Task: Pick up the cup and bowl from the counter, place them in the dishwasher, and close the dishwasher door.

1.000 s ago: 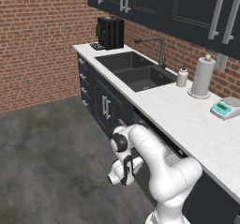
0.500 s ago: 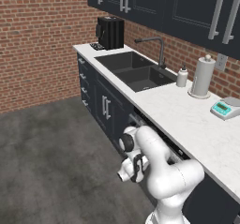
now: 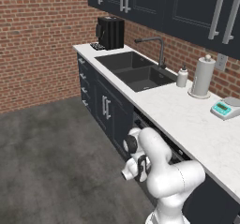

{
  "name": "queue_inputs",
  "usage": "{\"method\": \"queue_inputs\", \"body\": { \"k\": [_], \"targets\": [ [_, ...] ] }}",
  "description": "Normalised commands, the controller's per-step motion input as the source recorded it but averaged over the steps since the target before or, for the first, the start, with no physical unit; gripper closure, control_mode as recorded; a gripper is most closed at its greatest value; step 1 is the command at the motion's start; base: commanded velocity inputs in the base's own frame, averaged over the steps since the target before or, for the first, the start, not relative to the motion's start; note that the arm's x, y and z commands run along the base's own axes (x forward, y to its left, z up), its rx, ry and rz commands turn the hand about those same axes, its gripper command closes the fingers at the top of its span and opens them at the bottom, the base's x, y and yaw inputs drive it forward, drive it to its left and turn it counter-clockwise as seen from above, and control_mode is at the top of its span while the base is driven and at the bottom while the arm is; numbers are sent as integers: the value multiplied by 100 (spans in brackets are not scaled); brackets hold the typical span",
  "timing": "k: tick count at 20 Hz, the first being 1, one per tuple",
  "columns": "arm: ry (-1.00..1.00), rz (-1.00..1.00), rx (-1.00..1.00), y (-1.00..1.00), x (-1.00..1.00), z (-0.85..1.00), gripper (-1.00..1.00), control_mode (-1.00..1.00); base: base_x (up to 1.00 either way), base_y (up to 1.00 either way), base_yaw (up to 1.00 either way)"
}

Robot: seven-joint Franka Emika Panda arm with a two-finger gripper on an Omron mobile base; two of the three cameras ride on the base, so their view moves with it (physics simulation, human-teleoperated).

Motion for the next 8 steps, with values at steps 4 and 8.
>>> {"method": "queue_inputs", "body": {
  "k": [4, 8],
  "targets": [
    [-7, 0, 0, -100, 42, 24, -100, -100, 0, 0, 0],
    [-1, 0, 8, -100, 22, 46, -100, -100, 0, 0, 0]
  ]
}}
